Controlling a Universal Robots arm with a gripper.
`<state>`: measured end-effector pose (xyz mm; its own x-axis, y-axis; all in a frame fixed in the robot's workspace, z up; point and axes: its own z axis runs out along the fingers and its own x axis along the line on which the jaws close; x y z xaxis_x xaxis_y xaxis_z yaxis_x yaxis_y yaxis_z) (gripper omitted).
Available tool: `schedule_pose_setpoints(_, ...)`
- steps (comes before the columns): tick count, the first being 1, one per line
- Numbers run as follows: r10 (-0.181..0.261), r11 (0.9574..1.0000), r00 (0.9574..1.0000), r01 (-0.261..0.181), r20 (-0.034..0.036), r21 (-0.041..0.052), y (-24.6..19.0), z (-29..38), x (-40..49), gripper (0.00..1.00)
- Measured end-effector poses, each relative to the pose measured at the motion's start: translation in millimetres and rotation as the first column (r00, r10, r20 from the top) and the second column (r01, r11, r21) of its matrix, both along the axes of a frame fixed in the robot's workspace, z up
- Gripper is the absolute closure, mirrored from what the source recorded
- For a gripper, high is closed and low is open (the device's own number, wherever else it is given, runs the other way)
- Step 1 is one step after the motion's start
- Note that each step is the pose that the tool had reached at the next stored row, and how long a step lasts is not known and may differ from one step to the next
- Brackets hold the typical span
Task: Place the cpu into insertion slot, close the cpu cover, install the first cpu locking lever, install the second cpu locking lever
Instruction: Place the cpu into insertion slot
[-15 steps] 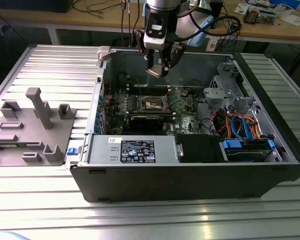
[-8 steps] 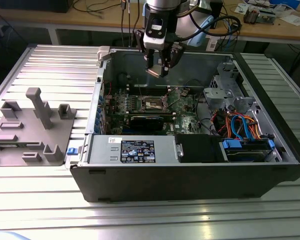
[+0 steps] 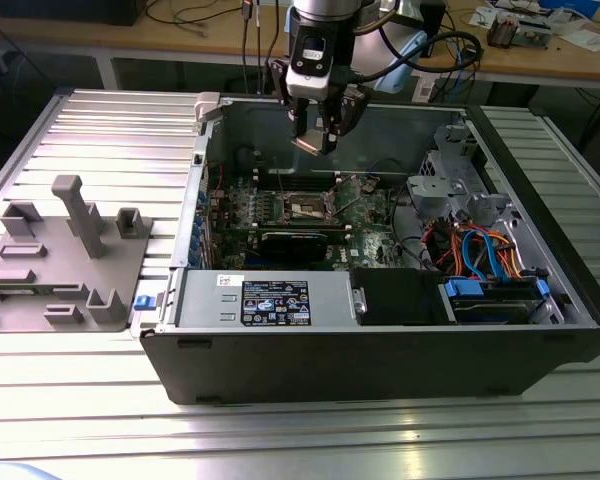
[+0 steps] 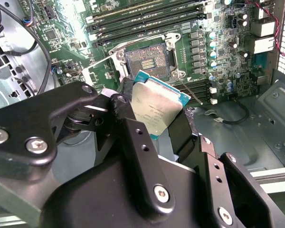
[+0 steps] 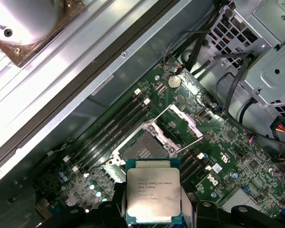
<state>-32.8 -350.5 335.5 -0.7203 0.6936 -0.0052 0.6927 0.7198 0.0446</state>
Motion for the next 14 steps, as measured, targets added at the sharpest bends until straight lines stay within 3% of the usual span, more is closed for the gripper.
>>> schedule_pose_setpoints(14, -0.012, 0.9999, 0.9999, 0.012, 0.0000, -0.0002, 0.0, -0.1, 0.0, 0.46)
